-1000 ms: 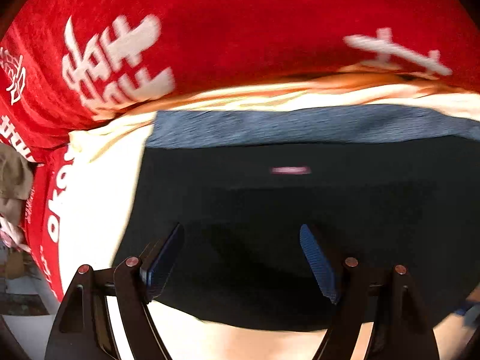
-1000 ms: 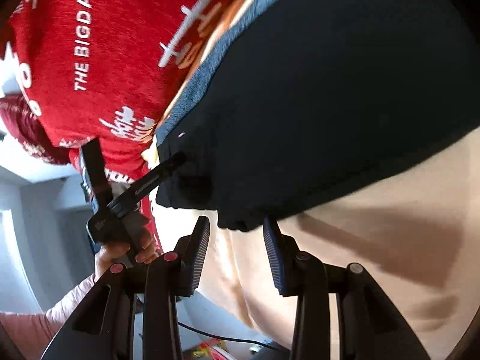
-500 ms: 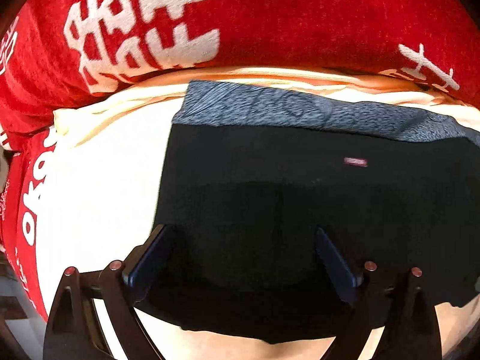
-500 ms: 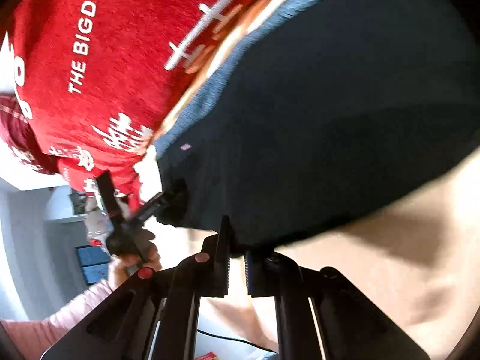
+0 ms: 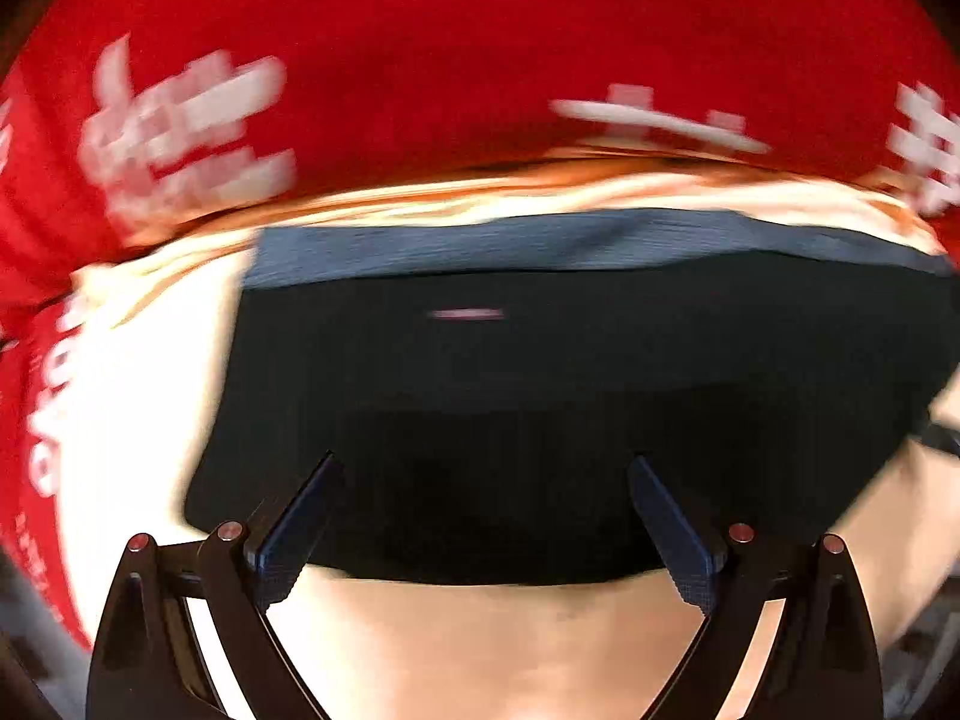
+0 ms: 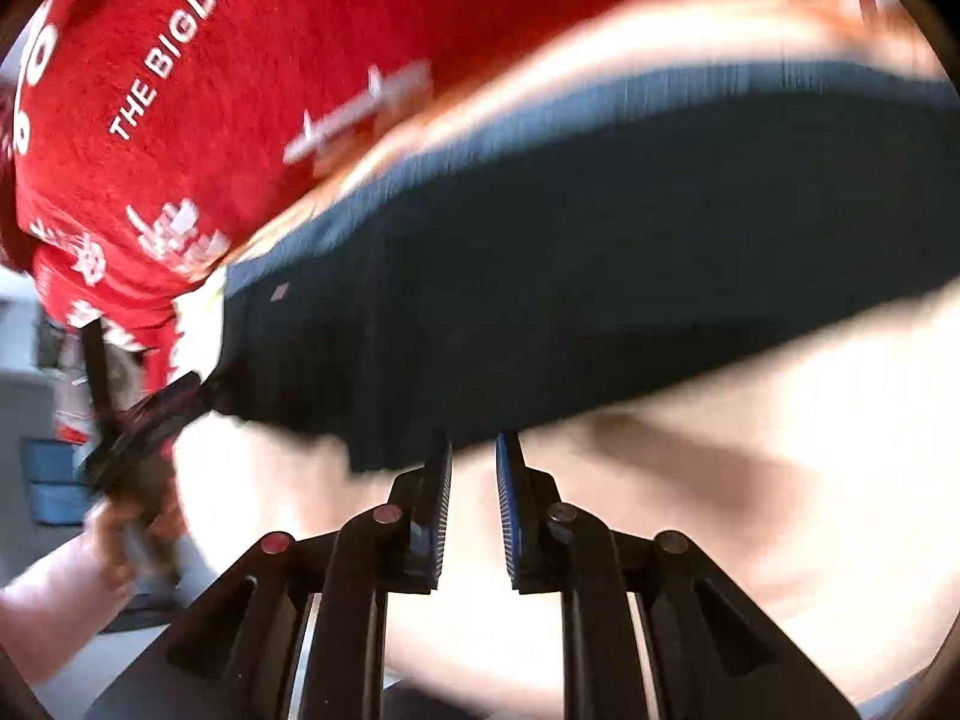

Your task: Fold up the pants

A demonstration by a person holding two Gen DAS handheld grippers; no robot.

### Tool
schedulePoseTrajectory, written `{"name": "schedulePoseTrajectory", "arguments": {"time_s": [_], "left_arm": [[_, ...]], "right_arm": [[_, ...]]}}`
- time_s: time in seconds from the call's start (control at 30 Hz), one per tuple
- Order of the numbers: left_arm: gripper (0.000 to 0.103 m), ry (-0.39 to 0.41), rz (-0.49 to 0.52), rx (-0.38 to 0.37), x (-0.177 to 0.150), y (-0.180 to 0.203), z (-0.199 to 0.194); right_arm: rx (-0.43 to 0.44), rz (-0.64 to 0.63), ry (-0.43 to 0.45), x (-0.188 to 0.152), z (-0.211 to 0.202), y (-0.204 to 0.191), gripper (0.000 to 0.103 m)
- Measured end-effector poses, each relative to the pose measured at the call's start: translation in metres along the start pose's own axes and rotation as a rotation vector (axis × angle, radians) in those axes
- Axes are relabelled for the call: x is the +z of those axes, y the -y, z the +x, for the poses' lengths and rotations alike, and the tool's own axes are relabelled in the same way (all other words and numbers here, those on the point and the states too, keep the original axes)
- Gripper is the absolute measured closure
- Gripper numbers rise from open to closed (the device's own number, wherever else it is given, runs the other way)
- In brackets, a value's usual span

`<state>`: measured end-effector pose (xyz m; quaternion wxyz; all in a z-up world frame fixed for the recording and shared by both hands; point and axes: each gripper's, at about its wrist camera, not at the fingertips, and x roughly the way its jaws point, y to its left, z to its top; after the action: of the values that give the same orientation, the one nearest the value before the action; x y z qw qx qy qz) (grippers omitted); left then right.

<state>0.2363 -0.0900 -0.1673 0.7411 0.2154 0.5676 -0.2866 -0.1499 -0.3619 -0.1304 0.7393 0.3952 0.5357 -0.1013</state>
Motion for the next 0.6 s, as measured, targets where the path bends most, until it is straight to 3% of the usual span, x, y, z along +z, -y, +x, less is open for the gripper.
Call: {"name": "schedulePoseTrajectory", "arguments": {"time_s": [0.1,0.2,0.23,0.27,0.33,0.4,0.43,0.5,0.6], "left_arm": [[0.006,-0.024,0.031,-0.053,0.000,0.038,0.022],[0.005,-0.073,0.104,0.019,-0.011,0.050,0.053],[0.005,-0.055,0.084,-0.003,-0.013,0.045,0.051],[0.005,-0.068,0.067,-0.005,-0.013,0.035,0.050],[0.005,-0.089,0.059,0.036,-0.013,0.008,0.046],[0.005,-0.045,0.032,0.054,-0.010,-0.024,0.034],[0.005,-0.023,0.013,0.070,-0.006,-0.042,0.029],[0.005,0.008,-0.024,0.114,0.000,-0.074,0.025],[0.005,0.023,-0.115,0.173,0.009,-0.131,0.030]], "right_arm": [[-0.097,-0.054,0.025,0.029,0.006,0.006,0.086],[-0.150,-0.003,-0.019,0.032,0.025,0.027,0.086],[-0.138,0.032,-0.038,0.028,0.028,0.034,0.086],[-0.097,0.067,-0.002,0.023,0.022,0.041,0.086],[-0.087,0.084,-0.031,0.022,0.018,0.044,0.086],[-0.091,0.056,-0.069,0.027,0.011,0.037,0.081],[-0.075,0.031,-0.074,0.032,0.009,0.028,0.075],[-0.002,-0.037,-0.056,0.048,0.005,0.002,0.053],[0.109,-0.198,-0.046,0.085,0.013,-0.059,0.053]]}}
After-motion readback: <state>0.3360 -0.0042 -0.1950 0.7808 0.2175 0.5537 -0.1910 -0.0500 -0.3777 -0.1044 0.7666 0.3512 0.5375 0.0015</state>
